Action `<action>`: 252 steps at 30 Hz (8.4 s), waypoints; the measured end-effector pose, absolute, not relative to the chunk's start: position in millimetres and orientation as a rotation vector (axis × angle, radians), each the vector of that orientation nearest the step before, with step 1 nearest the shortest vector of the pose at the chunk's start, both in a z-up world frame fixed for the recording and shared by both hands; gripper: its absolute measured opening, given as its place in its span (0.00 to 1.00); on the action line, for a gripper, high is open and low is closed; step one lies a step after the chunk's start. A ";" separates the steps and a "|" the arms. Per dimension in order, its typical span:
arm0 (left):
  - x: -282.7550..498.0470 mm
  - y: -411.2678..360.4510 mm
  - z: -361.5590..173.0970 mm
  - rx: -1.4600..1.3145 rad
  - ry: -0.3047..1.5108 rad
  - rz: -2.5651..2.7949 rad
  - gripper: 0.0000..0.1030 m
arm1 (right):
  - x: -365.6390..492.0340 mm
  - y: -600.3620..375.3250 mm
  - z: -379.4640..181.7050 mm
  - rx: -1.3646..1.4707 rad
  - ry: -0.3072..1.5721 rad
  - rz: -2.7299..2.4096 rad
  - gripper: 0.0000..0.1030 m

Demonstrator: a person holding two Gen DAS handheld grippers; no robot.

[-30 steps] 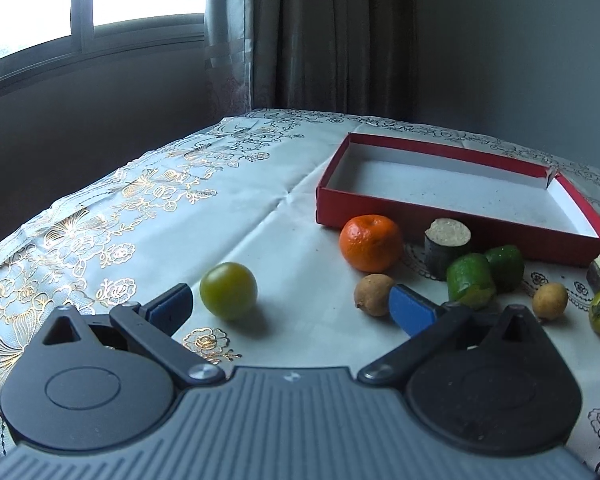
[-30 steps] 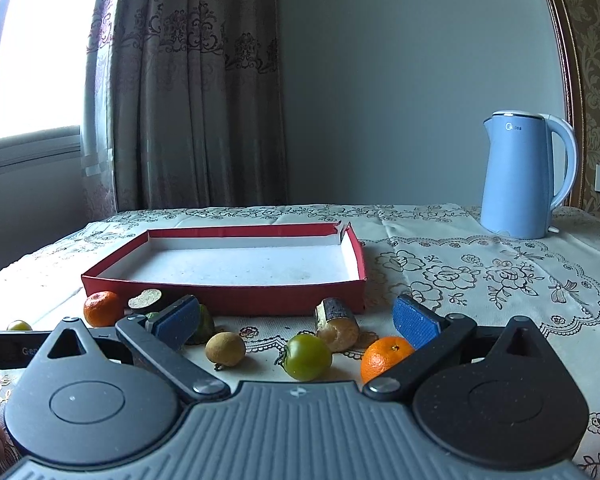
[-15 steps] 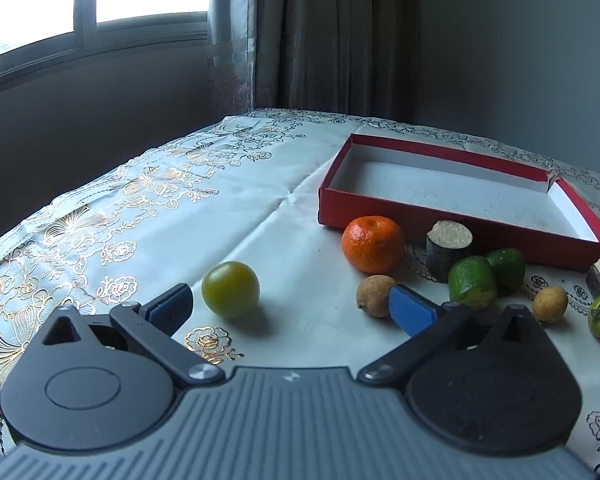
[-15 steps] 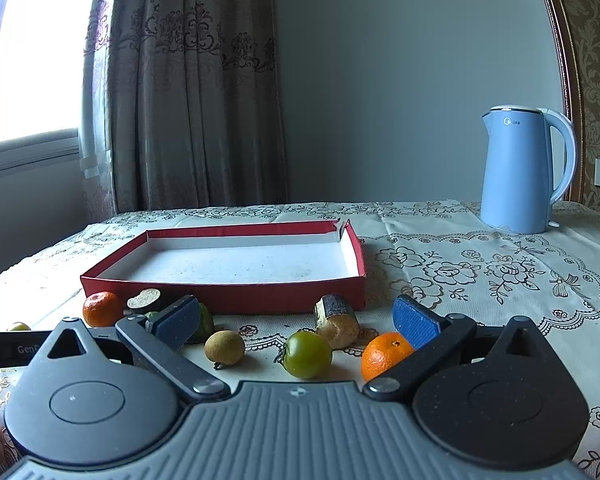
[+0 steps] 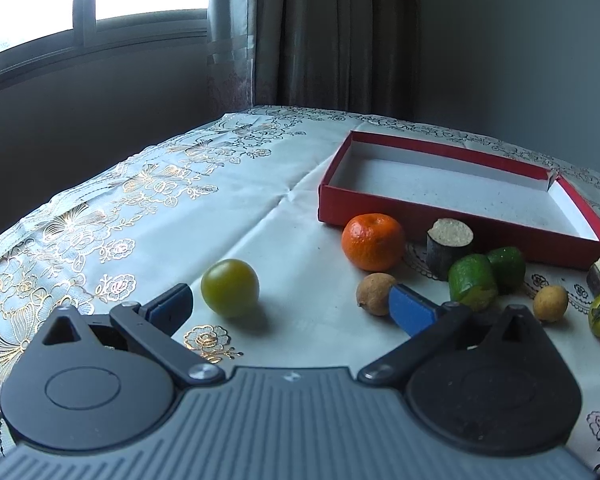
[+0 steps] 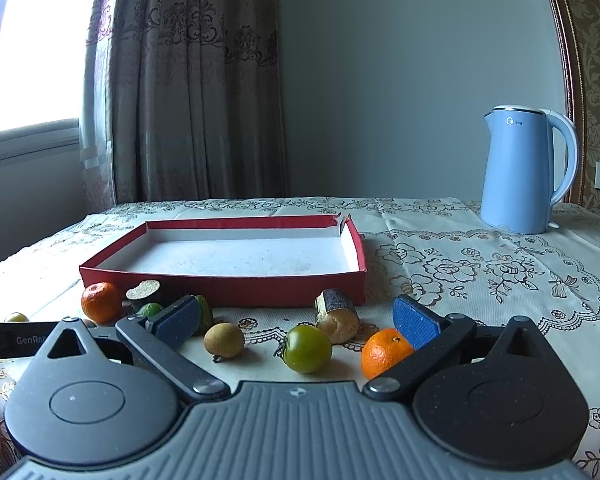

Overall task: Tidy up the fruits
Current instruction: 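Move the right tool toward the tangerine beside the cut vegetable piece, then close the right gripper on the tangerine, then carry the tangerine into the red box and open the right gripper, then withdraw the right tool from the box and hold still, then close the left gripper on the green-yellow round fruit, then carry the green-yellow fruit into the red box and open the left gripper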

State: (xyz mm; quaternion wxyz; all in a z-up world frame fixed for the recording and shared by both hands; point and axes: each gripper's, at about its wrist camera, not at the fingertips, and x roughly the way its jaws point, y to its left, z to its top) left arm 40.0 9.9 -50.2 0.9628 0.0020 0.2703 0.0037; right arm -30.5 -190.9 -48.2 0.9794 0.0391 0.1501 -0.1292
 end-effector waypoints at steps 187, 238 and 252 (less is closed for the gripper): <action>74.8 71.7 -58.1 0.088 0.638 -0.068 0.83 | 34.1 -331.8 -70.9 0.136 0.712 -0.337 1.00; 156.1 -69.2 -22.1 0.199 0.509 -0.204 0.32 | 34.7 -331.2 -70.9 0.135 0.711 -0.336 1.00; 156.8 -63.2 -27.0 0.193 0.517 -0.156 0.67 | 35.0 -331.2 -71.2 0.135 0.710 -0.335 1.00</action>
